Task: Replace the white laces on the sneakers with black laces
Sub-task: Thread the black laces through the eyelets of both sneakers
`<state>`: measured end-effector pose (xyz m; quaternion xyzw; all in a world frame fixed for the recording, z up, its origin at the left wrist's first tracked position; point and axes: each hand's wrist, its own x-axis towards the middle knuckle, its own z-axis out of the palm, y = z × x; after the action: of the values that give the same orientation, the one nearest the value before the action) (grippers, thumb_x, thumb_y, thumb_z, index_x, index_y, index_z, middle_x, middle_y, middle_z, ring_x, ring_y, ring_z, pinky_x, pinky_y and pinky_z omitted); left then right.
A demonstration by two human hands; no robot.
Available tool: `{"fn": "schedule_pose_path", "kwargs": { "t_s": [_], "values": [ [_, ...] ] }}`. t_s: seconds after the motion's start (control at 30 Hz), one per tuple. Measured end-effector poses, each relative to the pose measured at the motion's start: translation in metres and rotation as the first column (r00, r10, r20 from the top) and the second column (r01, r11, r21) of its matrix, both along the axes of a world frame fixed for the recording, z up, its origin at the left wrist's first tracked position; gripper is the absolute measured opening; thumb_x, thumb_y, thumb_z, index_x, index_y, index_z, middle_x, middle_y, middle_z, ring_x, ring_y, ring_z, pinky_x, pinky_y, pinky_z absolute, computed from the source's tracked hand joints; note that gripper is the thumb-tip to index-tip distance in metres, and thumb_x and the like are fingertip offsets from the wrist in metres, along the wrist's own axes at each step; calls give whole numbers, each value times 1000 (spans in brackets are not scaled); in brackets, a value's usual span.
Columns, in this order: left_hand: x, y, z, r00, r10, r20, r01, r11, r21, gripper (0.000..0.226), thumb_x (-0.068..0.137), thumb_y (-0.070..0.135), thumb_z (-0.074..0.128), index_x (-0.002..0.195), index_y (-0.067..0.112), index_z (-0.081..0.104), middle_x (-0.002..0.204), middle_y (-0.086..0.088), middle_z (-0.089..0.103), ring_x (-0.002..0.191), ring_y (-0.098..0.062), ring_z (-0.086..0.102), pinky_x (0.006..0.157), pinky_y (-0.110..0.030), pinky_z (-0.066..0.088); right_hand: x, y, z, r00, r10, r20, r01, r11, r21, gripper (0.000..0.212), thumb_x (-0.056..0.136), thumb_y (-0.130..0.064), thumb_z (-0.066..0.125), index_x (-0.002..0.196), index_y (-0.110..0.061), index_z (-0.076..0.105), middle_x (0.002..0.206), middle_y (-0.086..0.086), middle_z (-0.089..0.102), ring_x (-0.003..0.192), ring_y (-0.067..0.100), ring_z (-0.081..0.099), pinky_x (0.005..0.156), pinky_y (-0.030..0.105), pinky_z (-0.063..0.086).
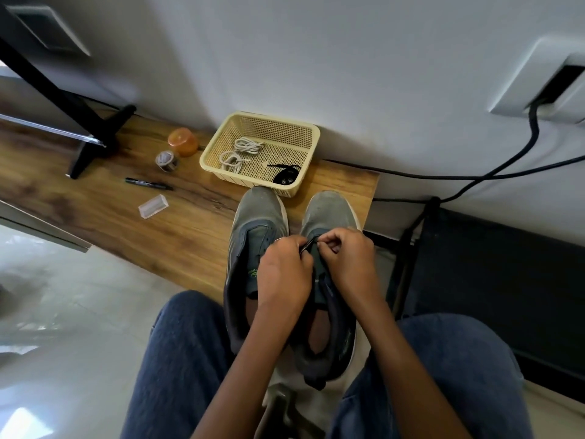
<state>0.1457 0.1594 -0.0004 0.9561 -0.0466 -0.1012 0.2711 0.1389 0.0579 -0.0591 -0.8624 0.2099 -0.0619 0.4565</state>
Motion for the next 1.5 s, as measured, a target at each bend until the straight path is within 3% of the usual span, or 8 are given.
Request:
{"fn": "schedule_pose_path", "kwargs": {
  "t_s": [0.3, 1.03, 1.23, 1.5],
  "values": [
    [0, 3, -2, 999, 19, -26, -20, 999, -35, 31, 95, 16, 53, 122, 20, 65, 115, 1, 69, 105, -16, 62, 84, -26, 46, -4, 2, -1, 999, -2, 34, 2, 1000, -2, 5, 86, -13, 65, 84, -15, 69, 88, -3, 64, 76, 6, 54, 66, 19, 38],
    [3, 6, -5, 990, 64, -129, -77, 992, -96, 31, 95, 17, 54, 124, 21, 65, 115, 2, 69, 102, -14, 64, 86, -29, 50, -3, 2, 3, 999, -41, -16, 43, 991, 126, 10, 85, -6, 64, 80, -14, 69, 84, 0, 67, 75, 9, 58, 68, 19, 42],
    [5, 7, -6, 988, 71, -138, -87, 990, -112, 32, 94, 17, 55, 123, 23, 65, 116, 2, 69, 104, -14, 63, 91, -33, 50, -4, -2, 8, 999, -36, -37, 41, 988, 147, 10, 86, -5, 64, 81, -12, 70, 73, -8, 60, 63, -1, 50, 56, 7, 37],
    [6, 10, -6, 985, 57, -164, -79, 988, -135, 32, 94, 17, 55, 123, 25, 65, 115, 5, 69, 105, -11, 63, 91, -33, 51, -3, 6, 4, 996, -87, 7, 86, 992, 95, 10, 83, -6, 66, 79, -13, 70, 82, 0, 67, 72, 8, 57, 67, 19, 44]
  ]
}}
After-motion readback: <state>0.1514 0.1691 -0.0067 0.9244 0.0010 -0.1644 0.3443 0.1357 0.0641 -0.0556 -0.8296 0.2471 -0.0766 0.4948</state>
